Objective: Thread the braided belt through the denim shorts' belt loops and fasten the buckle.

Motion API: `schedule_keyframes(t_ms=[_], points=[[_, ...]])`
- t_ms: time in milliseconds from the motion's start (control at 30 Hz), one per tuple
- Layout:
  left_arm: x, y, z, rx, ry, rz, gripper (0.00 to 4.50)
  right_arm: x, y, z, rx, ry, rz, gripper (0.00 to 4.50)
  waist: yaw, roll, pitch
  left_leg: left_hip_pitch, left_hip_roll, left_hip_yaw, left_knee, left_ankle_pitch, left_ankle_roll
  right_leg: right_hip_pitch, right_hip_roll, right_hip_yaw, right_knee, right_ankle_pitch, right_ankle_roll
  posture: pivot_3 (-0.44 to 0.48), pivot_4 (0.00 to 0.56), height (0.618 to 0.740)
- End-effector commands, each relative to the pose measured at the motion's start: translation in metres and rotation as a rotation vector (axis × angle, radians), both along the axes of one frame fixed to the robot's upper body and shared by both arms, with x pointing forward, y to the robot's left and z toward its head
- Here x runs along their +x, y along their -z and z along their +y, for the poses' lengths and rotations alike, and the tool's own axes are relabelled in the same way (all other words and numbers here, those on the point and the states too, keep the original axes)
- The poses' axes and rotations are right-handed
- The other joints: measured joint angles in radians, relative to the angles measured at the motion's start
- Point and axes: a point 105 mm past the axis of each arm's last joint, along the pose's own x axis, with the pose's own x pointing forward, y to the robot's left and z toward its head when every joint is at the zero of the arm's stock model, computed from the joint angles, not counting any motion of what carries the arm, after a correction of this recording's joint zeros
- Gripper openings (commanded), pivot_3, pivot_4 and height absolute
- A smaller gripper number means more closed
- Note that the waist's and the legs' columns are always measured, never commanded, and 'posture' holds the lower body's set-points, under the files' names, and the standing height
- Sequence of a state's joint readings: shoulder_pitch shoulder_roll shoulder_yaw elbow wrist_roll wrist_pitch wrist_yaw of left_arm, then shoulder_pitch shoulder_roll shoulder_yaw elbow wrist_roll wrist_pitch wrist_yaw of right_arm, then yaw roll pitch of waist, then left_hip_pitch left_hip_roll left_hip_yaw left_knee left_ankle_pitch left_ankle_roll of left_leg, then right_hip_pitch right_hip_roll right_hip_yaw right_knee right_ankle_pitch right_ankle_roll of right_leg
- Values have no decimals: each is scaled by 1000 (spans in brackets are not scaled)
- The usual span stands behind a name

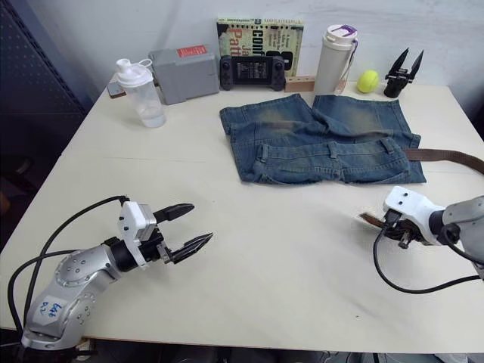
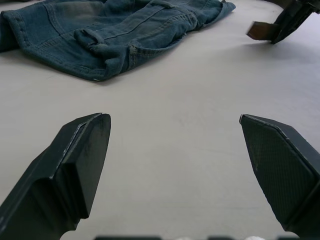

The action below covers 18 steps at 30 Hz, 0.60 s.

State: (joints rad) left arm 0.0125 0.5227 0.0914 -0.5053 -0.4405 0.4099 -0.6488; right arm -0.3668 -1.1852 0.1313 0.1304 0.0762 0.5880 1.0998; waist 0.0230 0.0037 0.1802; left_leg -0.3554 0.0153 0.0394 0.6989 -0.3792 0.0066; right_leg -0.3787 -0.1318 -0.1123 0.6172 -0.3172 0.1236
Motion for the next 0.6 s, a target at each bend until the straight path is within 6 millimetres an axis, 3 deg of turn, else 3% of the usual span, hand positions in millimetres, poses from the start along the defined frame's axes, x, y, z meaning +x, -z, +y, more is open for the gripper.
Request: schedule_keyframes(t_ms=[33,167,267,333,500,600], points=[[-3,-13,0,-1,19,-50,4500,1,5,3,4,-25,1,35,0,-1,0,0,0,0,0,0,0,1,0,-1,0,0,0,0,150,731],[6,-21,9,23,42,-67,4500,-3,-6,41,142,-189,-28,35,-5,-1,0,1,1,-1,0,0,-1,1,1,-2,0,0,0,0,150,731],[21,-36,5,48,126,-96,4500,-20,-25,97,305,-385,-20,35,-6,1,0,1,2,-1,0,0,-1,1,2,-2,0,0,0,0,150,731],[26,-44,-3,51,197,-104,4500,-26,-29,117,328,-452,-18,35,-2,2,1,1,1,-1,0,0,-1,1,2,-2,1,0,0,0,150,731],[30,-54,-50,66,480,-85,4500,-25,-24,169,294,-566,-78,35,5,1,1,-1,-2,-2,2,-1,-1,2,1,-4,0,1,1,0,150,731],[27,-50,-71,85,589,-64,4500,-25,-21,188,279,-599,-91,35,2,1,1,-3,-2,-3,1,-1,-1,1,1,-5,-1,1,1,0,150,731]])
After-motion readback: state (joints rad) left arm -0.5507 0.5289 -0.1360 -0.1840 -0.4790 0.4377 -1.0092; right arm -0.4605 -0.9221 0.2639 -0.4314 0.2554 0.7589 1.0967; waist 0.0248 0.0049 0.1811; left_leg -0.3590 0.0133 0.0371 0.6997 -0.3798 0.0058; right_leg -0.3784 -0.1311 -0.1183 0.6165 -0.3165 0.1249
